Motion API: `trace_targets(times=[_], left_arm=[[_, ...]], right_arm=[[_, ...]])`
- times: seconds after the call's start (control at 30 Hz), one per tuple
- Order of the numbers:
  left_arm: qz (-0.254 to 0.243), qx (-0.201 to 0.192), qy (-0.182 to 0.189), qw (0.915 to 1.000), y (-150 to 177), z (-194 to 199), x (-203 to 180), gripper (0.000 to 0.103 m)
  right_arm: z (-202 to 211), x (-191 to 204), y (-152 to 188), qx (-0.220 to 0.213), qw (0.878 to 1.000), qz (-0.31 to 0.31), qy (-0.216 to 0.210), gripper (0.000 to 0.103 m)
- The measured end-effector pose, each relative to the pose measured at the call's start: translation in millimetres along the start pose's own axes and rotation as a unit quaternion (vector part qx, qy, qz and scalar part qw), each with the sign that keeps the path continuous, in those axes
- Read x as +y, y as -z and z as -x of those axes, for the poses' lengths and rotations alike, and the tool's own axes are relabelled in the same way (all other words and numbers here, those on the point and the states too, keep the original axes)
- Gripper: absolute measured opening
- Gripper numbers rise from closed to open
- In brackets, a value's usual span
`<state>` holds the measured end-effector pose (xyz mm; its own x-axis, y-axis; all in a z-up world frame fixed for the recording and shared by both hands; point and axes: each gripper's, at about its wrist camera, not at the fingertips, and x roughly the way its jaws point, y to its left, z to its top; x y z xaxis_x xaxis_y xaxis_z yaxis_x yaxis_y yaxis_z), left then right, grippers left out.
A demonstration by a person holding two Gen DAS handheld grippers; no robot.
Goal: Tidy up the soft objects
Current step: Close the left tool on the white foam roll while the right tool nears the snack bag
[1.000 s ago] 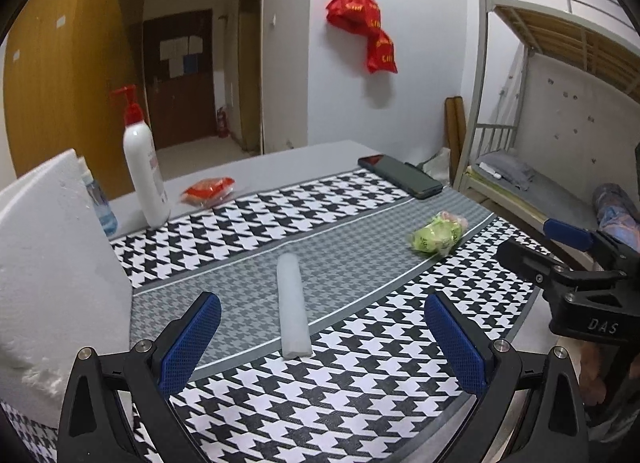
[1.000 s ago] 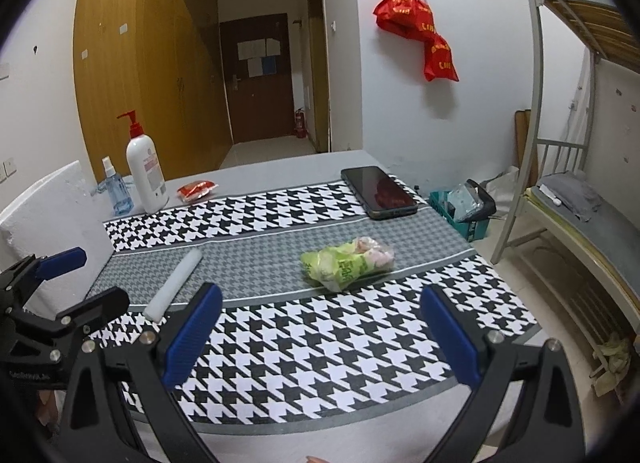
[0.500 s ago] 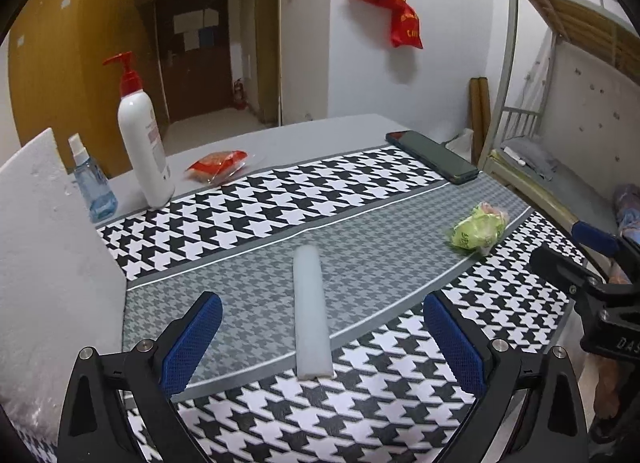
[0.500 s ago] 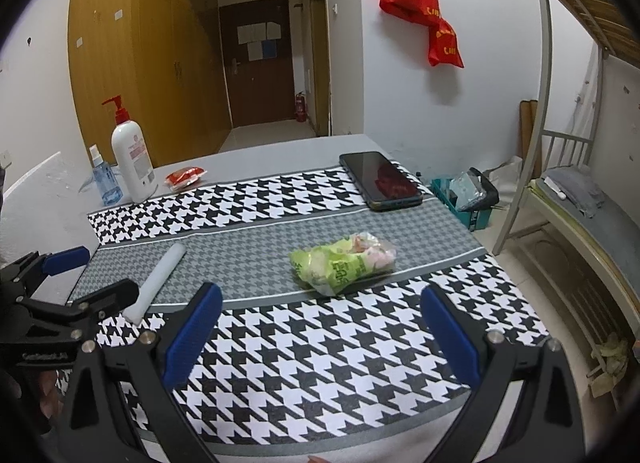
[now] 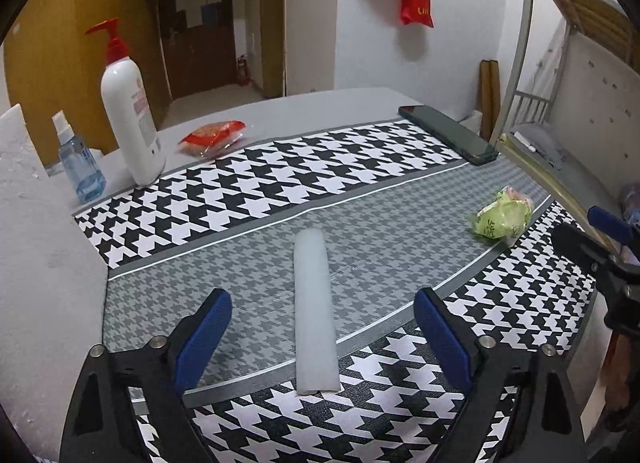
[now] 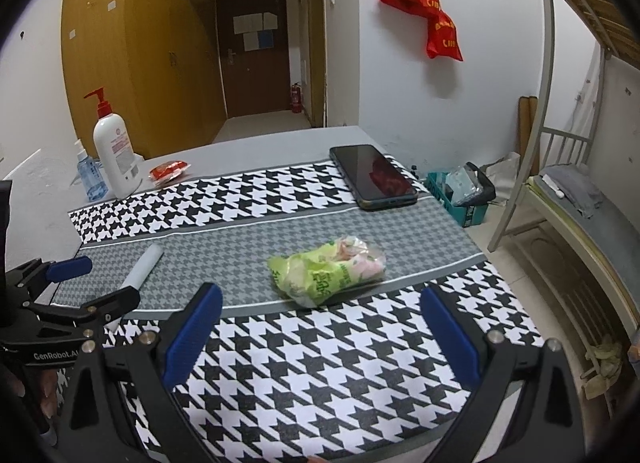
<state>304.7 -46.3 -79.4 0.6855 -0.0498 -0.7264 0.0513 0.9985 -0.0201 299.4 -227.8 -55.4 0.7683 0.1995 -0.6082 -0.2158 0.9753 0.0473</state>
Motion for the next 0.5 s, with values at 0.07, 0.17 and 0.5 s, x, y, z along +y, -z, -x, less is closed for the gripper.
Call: trace_targets(times=[0.07, 0.17, 0.5], left_arm=[[0.0, 0.004, 0.002, 1.0, 0.5, -2.6, 0.2, 0.087], [-0.001, 0.019, 0.007, 0.9998, 1.5, -9.0, -0.1, 0.075], [-0.014, 0.041, 0.001, 0.9991, 5.3, -19.9, -6.3, 0.042]], right_arm=[[-4.3, -2.4, -1.3, 0.002, 1.0, -0.006, -0.001, 0.101], [-10.1, -4.0, -1.8, 0.008, 1.0, -0.009, -0.003, 0.101], [-14.6, -2.8, -2.2, 0.009, 1.0, -0.006, -0.008, 0.101]])
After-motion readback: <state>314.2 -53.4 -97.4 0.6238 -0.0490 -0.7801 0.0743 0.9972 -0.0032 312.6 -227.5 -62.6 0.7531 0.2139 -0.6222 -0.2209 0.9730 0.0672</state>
